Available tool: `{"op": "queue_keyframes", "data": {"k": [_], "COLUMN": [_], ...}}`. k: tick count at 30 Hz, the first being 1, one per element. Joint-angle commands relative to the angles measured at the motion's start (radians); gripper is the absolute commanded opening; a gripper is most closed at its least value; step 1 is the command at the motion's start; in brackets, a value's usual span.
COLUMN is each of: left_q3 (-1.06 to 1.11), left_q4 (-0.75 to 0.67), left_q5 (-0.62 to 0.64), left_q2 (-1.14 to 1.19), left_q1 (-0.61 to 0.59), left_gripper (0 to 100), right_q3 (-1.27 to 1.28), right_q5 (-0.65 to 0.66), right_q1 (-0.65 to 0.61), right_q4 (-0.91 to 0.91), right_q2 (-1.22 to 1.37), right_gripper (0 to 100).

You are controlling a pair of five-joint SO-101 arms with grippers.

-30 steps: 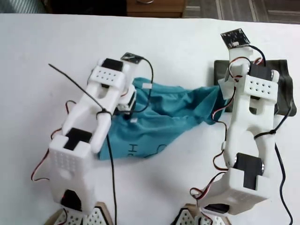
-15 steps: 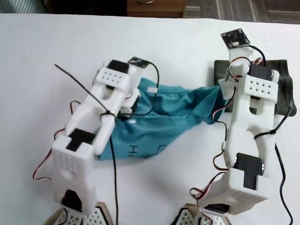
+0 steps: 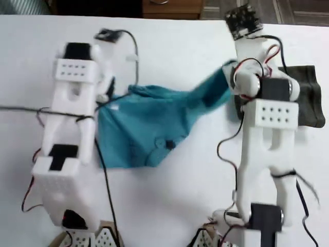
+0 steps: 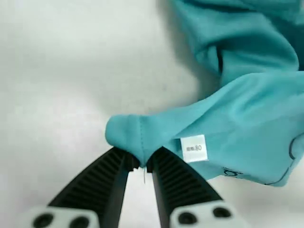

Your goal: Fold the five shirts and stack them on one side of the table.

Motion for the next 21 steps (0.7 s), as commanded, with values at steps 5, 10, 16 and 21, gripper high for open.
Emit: {"op": "queue_keyframes", "data": {"k": [5,10,16,21], "left_q3": [-0.071,-0.097,0.162,0.464], "left_q4": [0.015,0.015,0.015,0.009], "left_q5": [-0.133,-0.192,-0.218,-0.285], "left_q2": [-0.327,-0.500,-0.577,-0.577], "left_q1": [-0.097,-0.160,-0.164,-0.164], "left_gripper": [3,3,3,3], "right_q3": [-0.014,-0.046,0.052,0.288], "right_q5": [-0.097,-0.091,-0.087,-0.034], "right_q1": [-0.025,-0.031,-0.062,-0.064], "right_q4": [-0.166,-0.047,0.081,0.059], "right_q2": [-0.179,-0.283,-0.366,-0.403], "right_gripper": [1.9,1.9,1.9,2.0]}}
